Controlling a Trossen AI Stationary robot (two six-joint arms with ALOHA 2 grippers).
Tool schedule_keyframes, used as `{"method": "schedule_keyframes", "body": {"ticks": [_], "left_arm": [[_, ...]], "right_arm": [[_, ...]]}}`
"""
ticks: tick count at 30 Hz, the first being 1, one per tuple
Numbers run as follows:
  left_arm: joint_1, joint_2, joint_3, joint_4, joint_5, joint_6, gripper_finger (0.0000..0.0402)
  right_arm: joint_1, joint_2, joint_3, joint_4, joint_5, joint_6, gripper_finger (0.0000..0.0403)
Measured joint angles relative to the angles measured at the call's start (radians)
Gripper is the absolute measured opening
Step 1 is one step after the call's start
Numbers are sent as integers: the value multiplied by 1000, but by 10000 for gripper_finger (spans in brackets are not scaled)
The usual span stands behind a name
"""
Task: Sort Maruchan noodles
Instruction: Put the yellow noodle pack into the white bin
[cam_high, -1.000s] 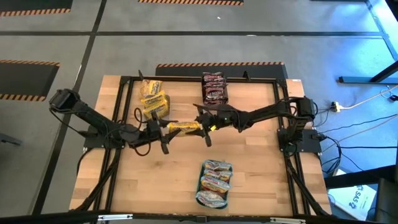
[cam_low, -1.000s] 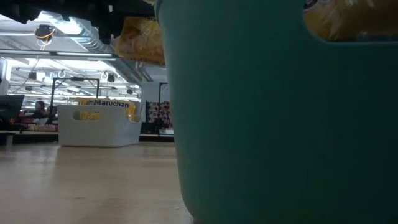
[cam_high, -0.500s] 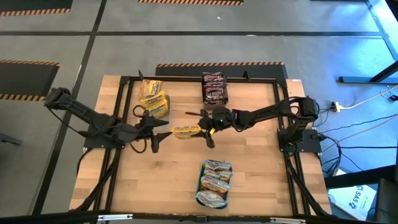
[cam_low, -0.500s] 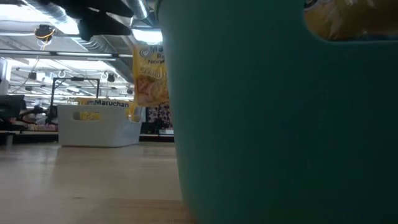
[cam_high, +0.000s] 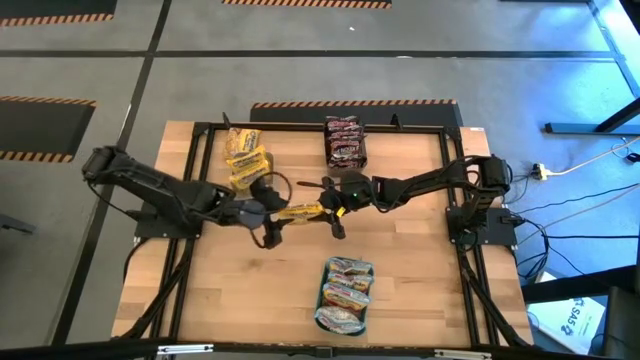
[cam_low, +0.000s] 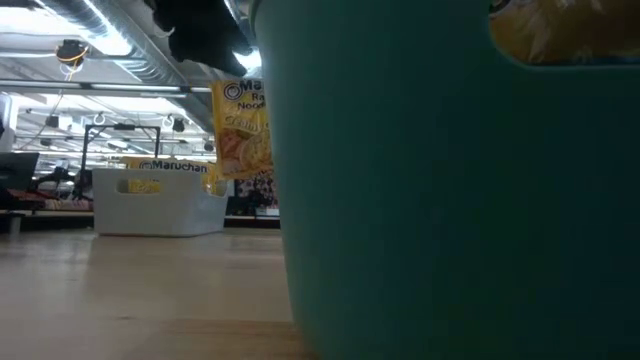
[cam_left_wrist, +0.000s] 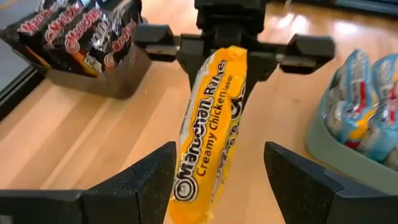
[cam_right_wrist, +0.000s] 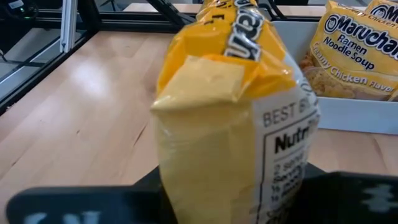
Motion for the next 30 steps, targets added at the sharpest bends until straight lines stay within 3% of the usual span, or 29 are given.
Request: {"method": "schedule_keyframes", "body": {"ticks": [7, 14, 20, 30], "left_arm": [[67, 70, 57, -28, 125, 53, 237], [140, 121, 57, -9, 132, 113, 237], [180, 188, 57, 16, 237, 130, 235], [193, 227, 57, 41, 282, 130, 158]], "right_arm": [[0, 0, 0, 1, -1, 2, 98], [1, 0, 0, 3, -1, 1, 98], [1, 0, 0, 11, -17, -5, 98], [1, 0, 0, 10, -18, -5, 109]]}}
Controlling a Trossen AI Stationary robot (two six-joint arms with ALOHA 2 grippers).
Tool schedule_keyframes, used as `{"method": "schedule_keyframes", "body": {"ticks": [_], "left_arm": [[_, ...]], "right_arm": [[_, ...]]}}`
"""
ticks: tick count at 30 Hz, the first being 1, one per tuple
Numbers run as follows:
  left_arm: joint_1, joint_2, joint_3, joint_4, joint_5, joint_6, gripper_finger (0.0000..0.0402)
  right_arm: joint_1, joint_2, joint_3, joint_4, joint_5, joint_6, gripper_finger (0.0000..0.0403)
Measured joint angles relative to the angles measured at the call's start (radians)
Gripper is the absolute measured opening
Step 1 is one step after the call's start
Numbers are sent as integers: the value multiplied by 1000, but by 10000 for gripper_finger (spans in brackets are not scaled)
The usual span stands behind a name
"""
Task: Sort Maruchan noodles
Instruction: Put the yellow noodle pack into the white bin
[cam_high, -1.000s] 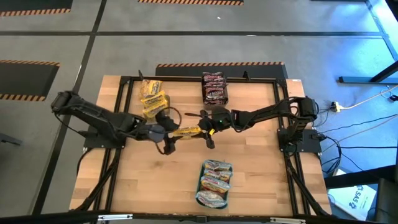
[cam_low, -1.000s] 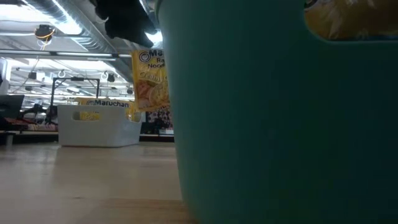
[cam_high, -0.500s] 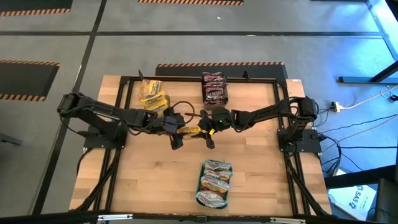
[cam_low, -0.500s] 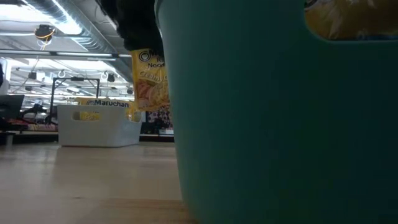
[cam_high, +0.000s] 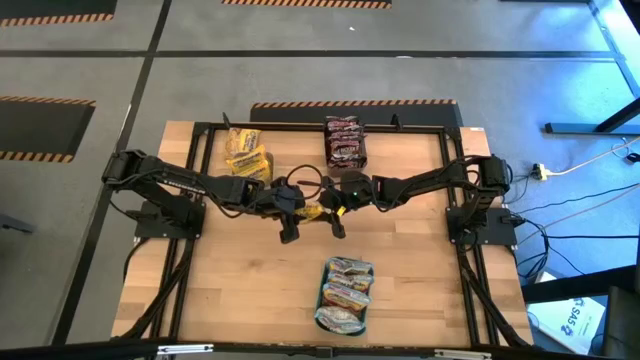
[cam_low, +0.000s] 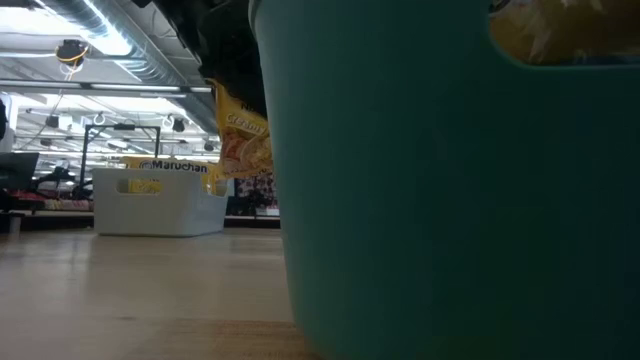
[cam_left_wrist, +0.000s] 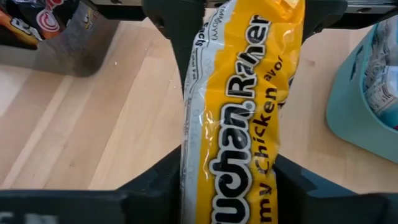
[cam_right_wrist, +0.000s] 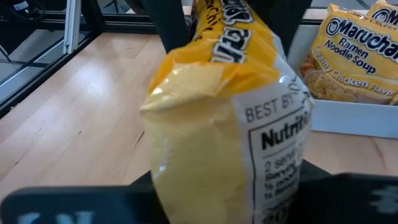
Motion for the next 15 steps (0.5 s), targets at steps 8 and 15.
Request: {"method": "schedule_keyframes", "body": {"ticks": [8, 15], "left_arm": [[0, 0, 0, -1, 6, 0, 116], [-15, -58, -2, -81, -11, 8, 116]], "right_arm": [[0, 0, 0, 19, -3, 35, 196], [-1, -125, 3, -200, -4, 5, 274]]}}
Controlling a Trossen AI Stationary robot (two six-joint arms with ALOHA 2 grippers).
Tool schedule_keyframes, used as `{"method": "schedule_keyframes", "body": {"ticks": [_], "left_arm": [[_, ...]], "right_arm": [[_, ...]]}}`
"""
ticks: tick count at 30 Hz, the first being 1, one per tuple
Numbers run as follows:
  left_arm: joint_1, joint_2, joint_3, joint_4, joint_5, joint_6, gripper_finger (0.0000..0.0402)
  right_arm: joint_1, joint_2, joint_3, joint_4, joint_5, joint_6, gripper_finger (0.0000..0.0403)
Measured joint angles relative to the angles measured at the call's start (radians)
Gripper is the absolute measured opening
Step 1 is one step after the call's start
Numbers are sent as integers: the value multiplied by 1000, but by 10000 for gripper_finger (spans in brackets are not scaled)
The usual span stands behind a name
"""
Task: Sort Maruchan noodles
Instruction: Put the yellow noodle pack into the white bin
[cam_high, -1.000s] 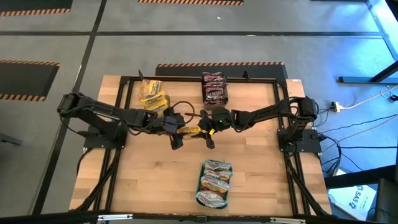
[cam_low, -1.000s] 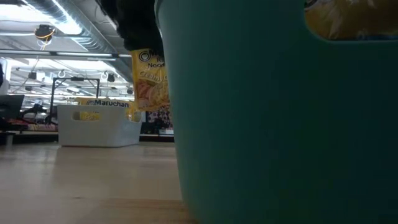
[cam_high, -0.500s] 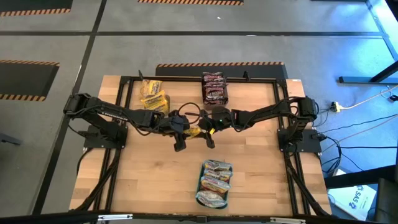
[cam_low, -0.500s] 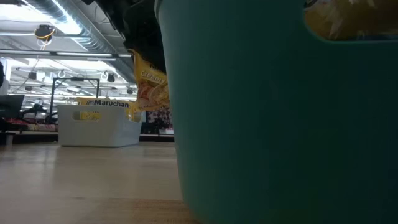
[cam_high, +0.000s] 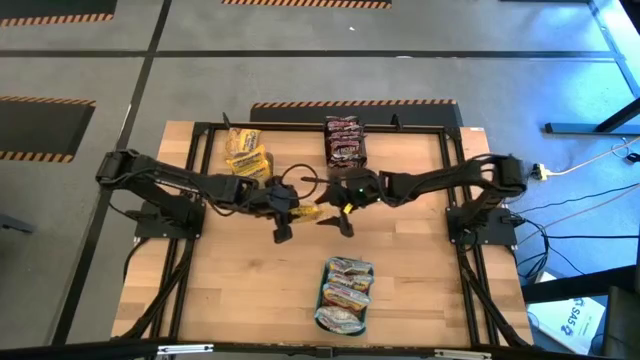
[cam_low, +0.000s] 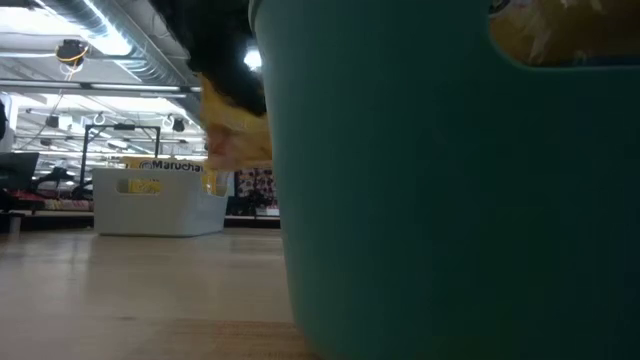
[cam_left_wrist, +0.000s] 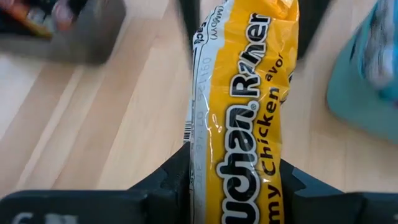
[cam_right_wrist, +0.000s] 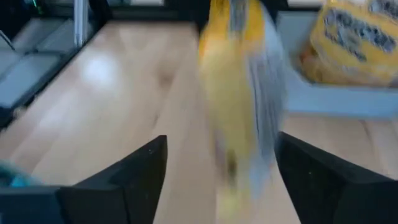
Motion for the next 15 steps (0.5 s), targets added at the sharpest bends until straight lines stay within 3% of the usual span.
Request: {"method": "schedule_keyframes", "body": {"ticks": [7, 15], "left_arm": [[-25, -180, 0, -221, -67, -16, 116], [14, -358, 0, -491, -205, -7, 119]], "right_arm": [[0, -114, -2, -257, 75, -33, 287], [0, -95, -3, -214, 76, -35, 278]]}}
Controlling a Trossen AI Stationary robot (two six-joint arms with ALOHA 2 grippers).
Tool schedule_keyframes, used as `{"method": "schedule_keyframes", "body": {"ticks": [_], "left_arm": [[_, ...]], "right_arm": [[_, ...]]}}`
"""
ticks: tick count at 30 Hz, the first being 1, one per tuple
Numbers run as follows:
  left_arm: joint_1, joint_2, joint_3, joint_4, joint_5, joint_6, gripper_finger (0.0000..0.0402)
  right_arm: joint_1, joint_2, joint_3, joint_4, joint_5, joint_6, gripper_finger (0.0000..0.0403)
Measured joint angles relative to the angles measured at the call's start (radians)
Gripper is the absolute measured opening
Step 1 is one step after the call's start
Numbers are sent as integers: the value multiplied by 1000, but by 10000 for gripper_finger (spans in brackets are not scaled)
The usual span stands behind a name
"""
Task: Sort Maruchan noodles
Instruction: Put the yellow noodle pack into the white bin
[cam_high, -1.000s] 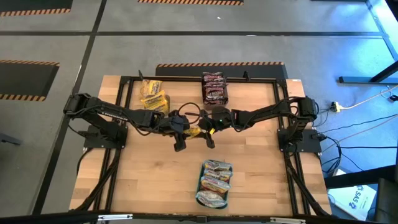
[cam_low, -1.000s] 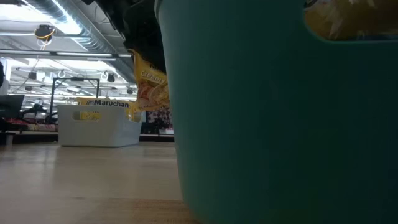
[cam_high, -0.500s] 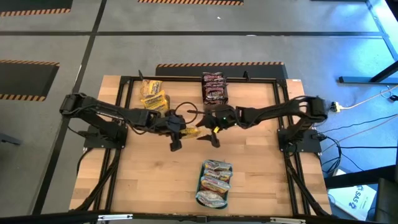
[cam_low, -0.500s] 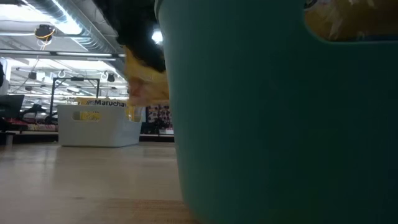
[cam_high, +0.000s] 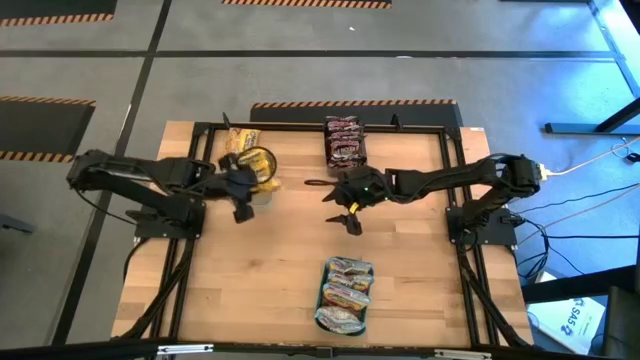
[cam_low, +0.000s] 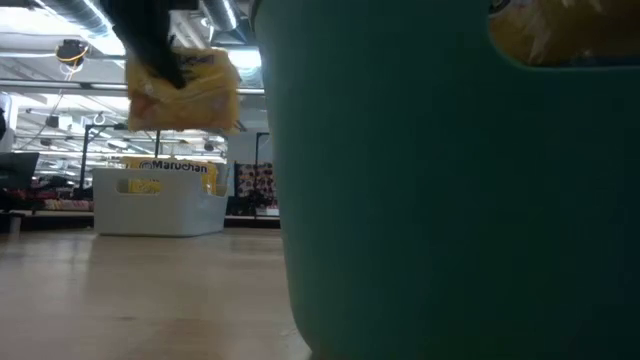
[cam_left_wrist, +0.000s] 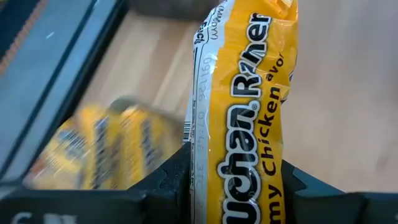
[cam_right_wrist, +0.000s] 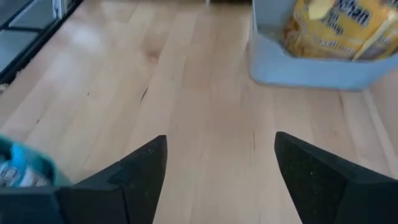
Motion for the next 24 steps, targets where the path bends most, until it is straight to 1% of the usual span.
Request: {"method": "schedule_keyframes", "body": {"ticks": [2, 4, 8, 10, 13, 15, 19, 24], "left_arm": [[24, -11, -3, -57, -16, 12, 120], [50, -10, -25, -54, -14, 48, 120], [115, -3, -94, 20, 48, 151, 121], [154, 0, -135, 31, 71, 177, 122], [211, -2, -192, 66, 86, 185, 122], [247, -2, -224, 83, 120, 199, 122], [301, -2, -275, 197, 206, 241, 123], [361, -1, -325, 239, 224, 262, 123]], "right_arm": [[0, 8, 2, 17, 0, 3, 278], [0, 8, 1, 16, 0, 4, 277], [0, 8, 1, 20, 0, 10, 277], [0, 8, 1, 22, 0, 18, 277], [0, 8, 1, 19, 0, 28, 277], [0, 8, 1, 19, 0, 29, 277], [0, 8, 1, 25, 0, 29, 277], [1, 8, 1, 24, 0, 29, 277]]}}
